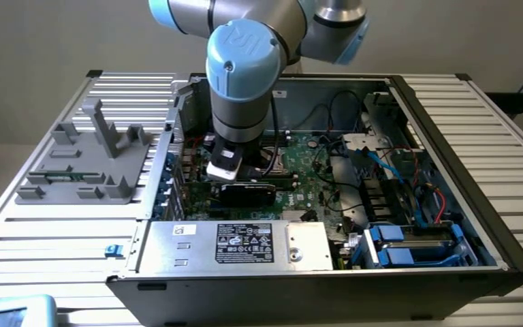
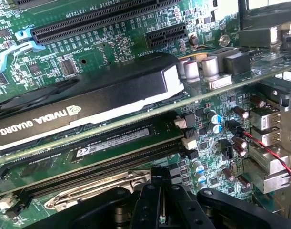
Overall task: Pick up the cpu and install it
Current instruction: 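Install the second cpu locking lever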
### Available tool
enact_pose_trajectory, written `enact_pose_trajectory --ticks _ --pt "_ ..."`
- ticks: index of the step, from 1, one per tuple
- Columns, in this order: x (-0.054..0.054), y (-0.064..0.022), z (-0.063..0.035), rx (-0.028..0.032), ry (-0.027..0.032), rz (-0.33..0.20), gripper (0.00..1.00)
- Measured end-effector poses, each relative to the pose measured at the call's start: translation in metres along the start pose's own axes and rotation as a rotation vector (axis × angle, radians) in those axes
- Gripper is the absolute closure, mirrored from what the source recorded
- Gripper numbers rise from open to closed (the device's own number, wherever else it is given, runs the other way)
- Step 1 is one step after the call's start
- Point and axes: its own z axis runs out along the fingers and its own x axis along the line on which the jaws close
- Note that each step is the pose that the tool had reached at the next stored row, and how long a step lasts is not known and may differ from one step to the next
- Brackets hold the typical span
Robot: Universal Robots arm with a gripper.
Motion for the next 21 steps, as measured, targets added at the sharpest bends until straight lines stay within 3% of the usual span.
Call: enact_pose_trajectory --ticks 16,21 --pt "0.0 -0.0003 0.0008 -0.0059 -0.0114 -0.037 0.89" --pt "0.0015 -0.0008 0.0009 -0.0035 -0.0038 -0.04 0.89"
